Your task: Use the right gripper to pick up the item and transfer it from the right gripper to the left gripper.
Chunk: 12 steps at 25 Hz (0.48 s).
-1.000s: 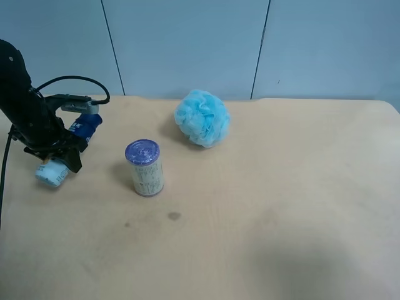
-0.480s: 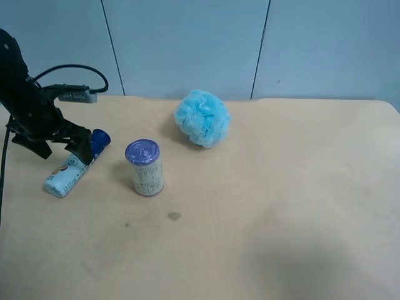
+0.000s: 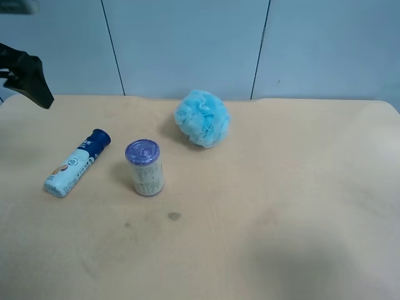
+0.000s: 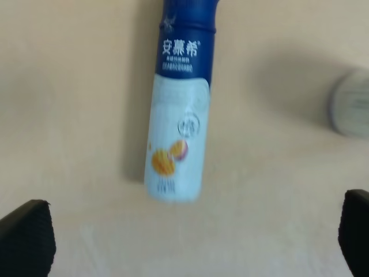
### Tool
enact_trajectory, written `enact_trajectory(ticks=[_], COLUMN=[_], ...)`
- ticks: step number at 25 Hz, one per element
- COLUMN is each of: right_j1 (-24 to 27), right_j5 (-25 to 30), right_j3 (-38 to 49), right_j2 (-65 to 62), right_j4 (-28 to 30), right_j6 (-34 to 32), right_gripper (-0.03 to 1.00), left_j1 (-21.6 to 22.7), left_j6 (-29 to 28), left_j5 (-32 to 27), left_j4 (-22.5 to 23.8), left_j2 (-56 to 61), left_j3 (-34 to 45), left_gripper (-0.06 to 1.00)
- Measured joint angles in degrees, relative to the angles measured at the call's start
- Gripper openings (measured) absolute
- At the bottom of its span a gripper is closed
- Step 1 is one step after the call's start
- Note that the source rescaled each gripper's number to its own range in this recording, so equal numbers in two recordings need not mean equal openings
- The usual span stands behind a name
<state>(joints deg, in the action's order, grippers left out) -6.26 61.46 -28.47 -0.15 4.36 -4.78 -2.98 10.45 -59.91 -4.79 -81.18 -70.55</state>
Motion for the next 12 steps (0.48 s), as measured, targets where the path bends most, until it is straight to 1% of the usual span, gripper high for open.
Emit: enact_trajectory(ticks=[3, 5, 12], right_j1=[0.0, 0.0, 0.0], right_j5=[0.0, 0.0, 0.0], right_j3=[0.0, 0.0, 0.0], right_j2=[0.0, 0.0, 0.0], right_j4=[0.0, 0.0, 0.0], right_j6=[0.0, 0.0, 0.0], right_gripper=[1.00, 1.00, 1.00], left_j1=[0.0, 0.0, 0.0], left_j6=[-2.1, -2.6, -3.3], left_j5=[-2.5, -2.9, -3.7], left_j4=[0.1, 0.1, 0.1], left_j2=[6.5, 11.5, 31.0], left_j3=[0.1, 1.4, 14.6], left_gripper=[1.00, 1.00, 1.00])
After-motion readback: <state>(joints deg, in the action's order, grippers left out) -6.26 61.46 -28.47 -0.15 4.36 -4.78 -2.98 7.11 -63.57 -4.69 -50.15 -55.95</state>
